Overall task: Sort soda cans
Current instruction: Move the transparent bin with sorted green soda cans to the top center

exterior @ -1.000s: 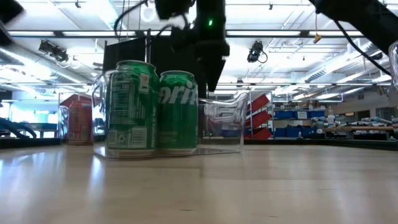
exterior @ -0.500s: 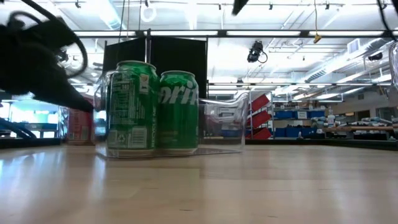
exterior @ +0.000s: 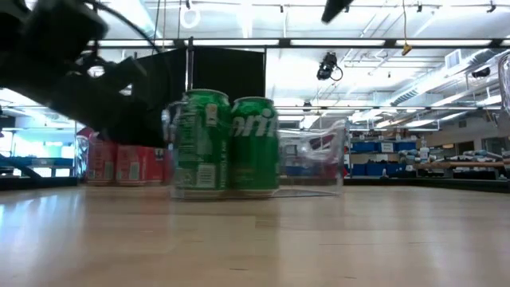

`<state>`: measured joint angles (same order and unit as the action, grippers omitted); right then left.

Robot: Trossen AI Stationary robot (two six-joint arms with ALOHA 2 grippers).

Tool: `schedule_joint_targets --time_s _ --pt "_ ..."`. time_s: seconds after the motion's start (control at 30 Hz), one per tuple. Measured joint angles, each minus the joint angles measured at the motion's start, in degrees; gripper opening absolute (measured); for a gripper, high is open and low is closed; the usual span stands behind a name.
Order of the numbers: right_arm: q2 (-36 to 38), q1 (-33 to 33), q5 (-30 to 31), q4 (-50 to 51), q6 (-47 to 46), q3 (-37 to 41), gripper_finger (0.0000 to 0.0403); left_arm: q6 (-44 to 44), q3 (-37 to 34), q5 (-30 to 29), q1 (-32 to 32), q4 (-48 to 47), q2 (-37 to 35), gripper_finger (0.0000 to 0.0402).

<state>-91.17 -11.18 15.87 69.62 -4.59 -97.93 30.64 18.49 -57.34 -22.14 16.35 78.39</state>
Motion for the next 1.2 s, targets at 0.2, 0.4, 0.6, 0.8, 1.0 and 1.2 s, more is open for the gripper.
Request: schedule_joint_targets --time_s 0.2,0.4,0.6,0.8,1.0,1.2 --pt "1.13 -1.79 -5.31 -16.31 1.46 14.49 0.0000 -16.05 -1.96 7.07 10.09 17.33 -0.02 0.0000" --pt "1.20 -3.33 -8.81 -34.18 1.27 25.38 0.0000 -22.34 -1.96 17.64 18.37 24.90 -0.02 0.0000" --pt "-1.79 -4.59 -13.33 -55.55 1.64 32.99 0.0000 -27.76 -2.00 20.33 20.68 27.72 -1.79 0.0000" --pt "-9.87 -4.60 -14.21 -64.22 1.76 31.55 0.0000 -34.11 -1.96 19.67 16.63 32.28 -12.27 0.0000" --pt "-17.90 -4.39 -10.96 -64.13 1.78 25.72 0.0000 -36.82 -1.88 16.17 8.58 24.66 -22.37 0.0000" --pt "-23.04 -2.85 -2.95 -64.11 0.54 21.10 0.0000 -36.93 -1.93 7.18 -0.54 18.63 -26.49 0.0000"
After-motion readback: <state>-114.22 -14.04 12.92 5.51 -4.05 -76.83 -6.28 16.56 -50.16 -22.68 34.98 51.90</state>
